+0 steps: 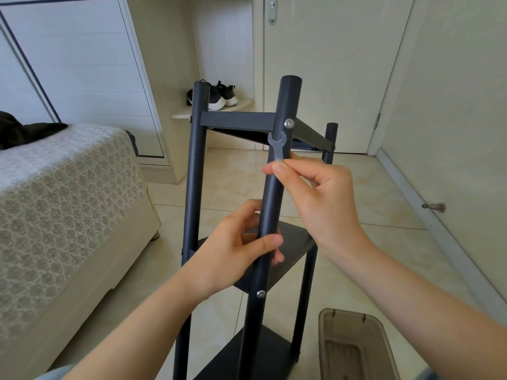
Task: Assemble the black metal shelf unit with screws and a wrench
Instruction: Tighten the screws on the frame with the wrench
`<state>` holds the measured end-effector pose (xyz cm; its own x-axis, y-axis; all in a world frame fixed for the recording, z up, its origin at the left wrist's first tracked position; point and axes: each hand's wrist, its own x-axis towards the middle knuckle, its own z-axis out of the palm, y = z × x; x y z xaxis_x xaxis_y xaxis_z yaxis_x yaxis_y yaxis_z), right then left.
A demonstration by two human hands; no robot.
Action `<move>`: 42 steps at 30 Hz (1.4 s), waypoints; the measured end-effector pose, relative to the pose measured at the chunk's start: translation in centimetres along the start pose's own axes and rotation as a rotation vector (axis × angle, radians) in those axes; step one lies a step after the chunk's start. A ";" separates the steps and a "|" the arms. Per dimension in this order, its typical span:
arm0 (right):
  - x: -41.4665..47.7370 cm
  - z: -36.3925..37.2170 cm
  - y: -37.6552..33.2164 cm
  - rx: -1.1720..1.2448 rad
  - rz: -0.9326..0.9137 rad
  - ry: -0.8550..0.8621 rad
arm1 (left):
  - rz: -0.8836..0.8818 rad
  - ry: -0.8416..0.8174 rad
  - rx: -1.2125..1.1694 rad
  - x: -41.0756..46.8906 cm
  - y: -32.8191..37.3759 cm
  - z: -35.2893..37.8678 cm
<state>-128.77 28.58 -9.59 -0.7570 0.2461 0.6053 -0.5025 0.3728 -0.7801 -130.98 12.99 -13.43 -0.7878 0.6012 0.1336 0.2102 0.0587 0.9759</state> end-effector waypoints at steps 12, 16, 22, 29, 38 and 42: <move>1.0 0.4 1.2 0.114 0.028 -0.118 | -0.001 0.039 0.114 -0.3 -0.1 -3.0; 1.4 0.4 2.0 0.004 0.131 -0.156 | 0.017 0.096 0.236 -0.3 -0.1 -3.9; 2.2 1.4 1.9 -0.086 0.175 -0.219 | -0.021 0.110 0.251 -0.3 0.4 -4.0; 3.7 2.7 2.1 -0.025 0.206 -0.184 | 0.016 0.298 0.457 0.1 -0.1 -3.0; 4.7 4.0 2.1 0.047 0.121 -0.187 | 0.015 0.346 0.510 0.1 -0.3 -3.7; 5.0 4.5 1.8 0.045 0.051 -0.183 | 0.010 0.339 0.503 0.1 -0.1 -3.7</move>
<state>-135.33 26.49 -8.70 -0.8433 0.0958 0.5289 -0.4764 0.3225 -0.8180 -133.21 10.10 -12.91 -0.9078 0.3207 0.2705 0.4010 0.4741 0.7838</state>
